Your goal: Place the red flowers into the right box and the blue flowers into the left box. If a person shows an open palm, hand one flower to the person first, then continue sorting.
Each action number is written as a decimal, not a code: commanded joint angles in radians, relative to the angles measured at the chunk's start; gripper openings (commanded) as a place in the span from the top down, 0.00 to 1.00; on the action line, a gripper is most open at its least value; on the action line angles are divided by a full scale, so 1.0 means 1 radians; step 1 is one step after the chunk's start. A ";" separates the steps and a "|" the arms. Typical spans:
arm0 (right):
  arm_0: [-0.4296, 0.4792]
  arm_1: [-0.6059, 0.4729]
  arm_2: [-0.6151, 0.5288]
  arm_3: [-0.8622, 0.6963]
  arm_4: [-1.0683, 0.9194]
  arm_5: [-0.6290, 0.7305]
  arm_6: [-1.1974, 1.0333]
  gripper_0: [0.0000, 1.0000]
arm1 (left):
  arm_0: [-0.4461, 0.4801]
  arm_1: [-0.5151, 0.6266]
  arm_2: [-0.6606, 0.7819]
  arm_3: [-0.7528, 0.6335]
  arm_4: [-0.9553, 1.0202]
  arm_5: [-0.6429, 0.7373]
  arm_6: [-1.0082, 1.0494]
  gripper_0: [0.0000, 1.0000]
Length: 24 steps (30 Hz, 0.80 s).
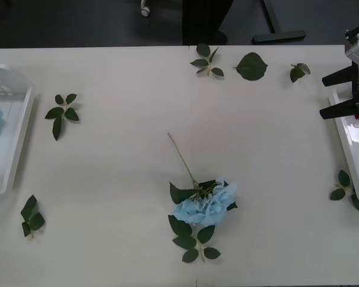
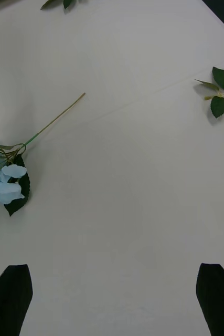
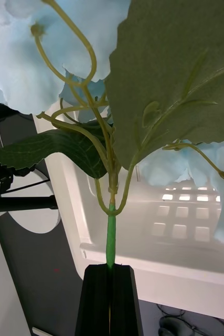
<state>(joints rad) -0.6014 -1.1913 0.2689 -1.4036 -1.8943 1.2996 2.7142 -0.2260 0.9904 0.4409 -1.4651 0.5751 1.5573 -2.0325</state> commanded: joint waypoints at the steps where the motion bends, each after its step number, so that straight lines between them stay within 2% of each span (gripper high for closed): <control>1: 0.009 -0.054 -0.011 -0.031 -0.029 0.006 -0.009 0.09 | 0.014 0.060 -0.048 0.045 -0.021 -0.071 -0.029 1.00; 9: 0.009 -0.054 -0.011 -0.041 -0.035 0.007 -0.009 0.09 | 0.014 0.060 -0.099 0.054 -0.040 -0.106 -0.028 1.00; 11: 0.009 -0.051 -0.011 -0.043 -0.035 0.007 -0.009 0.09 | 0.014 0.060 -0.097 0.054 -0.034 -0.109 -0.028 0.97; 12: 0.011 -0.051 -0.010 -0.043 -0.035 0.007 -0.009 0.09 | 0.014 0.060 -0.097 0.054 -0.032 -0.111 -0.029 0.74; 13: 0.011 -0.051 -0.010 -0.043 -0.035 0.007 -0.009 0.09 | 0.014 0.060 -0.097 0.054 -0.031 -0.112 -0.029 0.39; 14: 0.011 -0.051 -0.008 -0.043 -0.035 0.007 -0.009 0.09 | 0.014 0.060 -0.099 0.054 -0.029 -0.115 -0.029 0.14; 15: 0.011 -0.051 -0.008 -0.043 -0.035 0.007 -0.009 0.09 | 0.014 0.060 -0.097 0.052 -0.026 -0.117 -0.029 0.05; 16: 0.011 -0.051 -0.008 -0.043 -0.035 0.007 -0.009 0.09 | 0.014 0.060 -0.097 0.054 -0.023 -0.122 -0.029 0.00; 24: 0.012 -0.037 -0.008 -0.041 -0.034 0.006 -0.009 0.09 | 0.022 0.060 -0.059 0.052 0.026 -0.125 -0.034 0.00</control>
<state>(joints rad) -0.6008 -1.1914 0.2690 -1.4216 -1.9165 1.3010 2.7142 -0.2259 0.9904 0.3463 -1.4096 0.5712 1.4450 -2.0325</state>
